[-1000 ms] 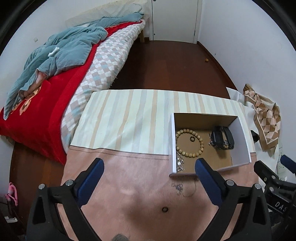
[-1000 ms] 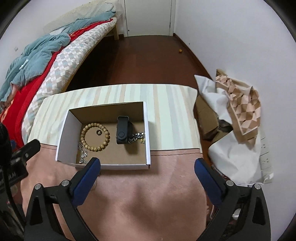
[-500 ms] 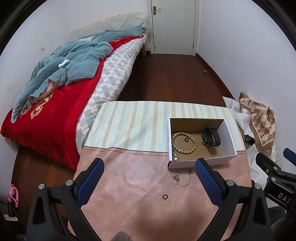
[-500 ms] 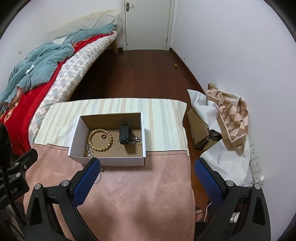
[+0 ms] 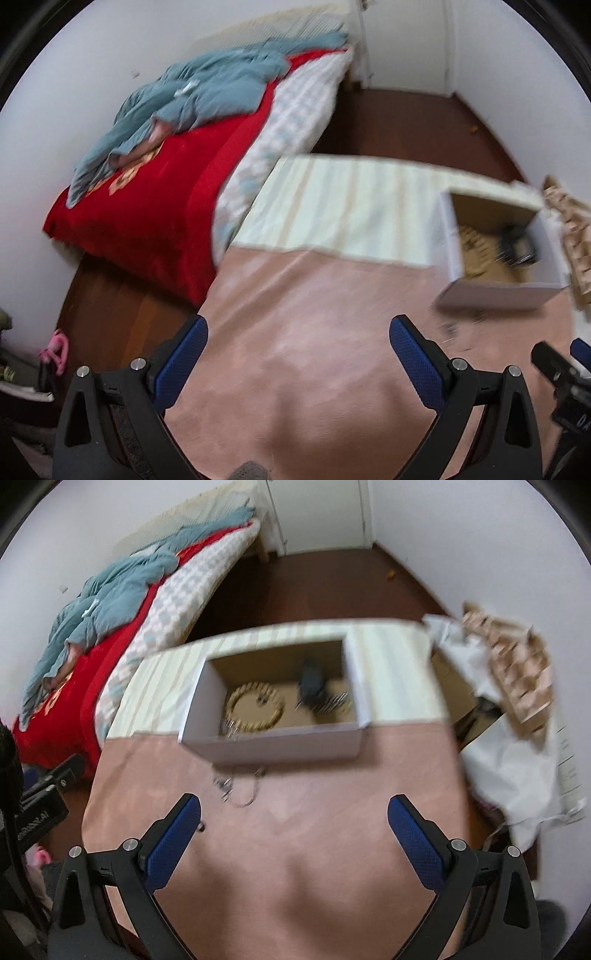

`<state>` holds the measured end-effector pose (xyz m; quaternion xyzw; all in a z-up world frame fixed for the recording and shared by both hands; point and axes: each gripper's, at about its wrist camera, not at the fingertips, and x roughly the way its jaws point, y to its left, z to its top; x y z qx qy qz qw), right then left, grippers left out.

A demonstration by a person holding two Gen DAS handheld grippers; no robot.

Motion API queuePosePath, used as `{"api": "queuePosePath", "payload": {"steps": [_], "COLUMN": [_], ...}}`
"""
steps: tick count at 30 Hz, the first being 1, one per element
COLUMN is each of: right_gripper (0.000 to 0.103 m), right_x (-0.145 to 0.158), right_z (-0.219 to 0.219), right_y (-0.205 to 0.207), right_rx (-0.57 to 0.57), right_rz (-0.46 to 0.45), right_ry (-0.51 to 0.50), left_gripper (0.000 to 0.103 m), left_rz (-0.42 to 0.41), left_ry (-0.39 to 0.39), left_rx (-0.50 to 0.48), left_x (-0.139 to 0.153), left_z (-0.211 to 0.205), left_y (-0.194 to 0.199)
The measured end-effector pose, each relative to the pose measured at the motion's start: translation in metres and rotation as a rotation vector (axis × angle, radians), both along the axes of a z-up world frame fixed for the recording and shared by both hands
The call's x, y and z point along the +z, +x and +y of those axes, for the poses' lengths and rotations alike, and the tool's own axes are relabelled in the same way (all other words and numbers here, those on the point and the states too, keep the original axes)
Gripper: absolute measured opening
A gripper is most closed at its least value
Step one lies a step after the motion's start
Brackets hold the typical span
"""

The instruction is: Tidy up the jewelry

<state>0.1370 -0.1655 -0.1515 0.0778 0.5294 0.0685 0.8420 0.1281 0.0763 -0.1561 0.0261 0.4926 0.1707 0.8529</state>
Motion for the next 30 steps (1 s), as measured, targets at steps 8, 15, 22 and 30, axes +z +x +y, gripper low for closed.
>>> {"api": "queuePosePath", "payload": {"steps": [8, 15, 22, 30], "right_gripper": [0.070, 0.049, 0.013, 0.013], "right_x": [-0.070, -0.096, -0.095, -0.063], "right_z": [0.035, 0.056, 0.062, 0.007], "right_y": [0.026, 0.045, 0.045, 0.016], "right_rx": [0.037, 0.066, 0.071, -0.016], "right_rz": [0.027, 0.019, -0.022, -0.048], "right_ry": [0.010, -0.047, -0.064, -0.046], "left_gripper": [0.101, 0.101, 0.101, 0.100], "left_rz": [0.085, 0.114, 0.131, 0.194], "left_ry": [0.060, 0.067, 0.038, -0.130], "left_rx": [0.068, 0.063, 0.013, -0.137], "left_x": [-0.047, -0.060, -0.066, -0.080], "left_z": [0.029, 0.033, 0.020, -0.034], "left_y": [0.008, 0.017, 0.018, 0.014]}}
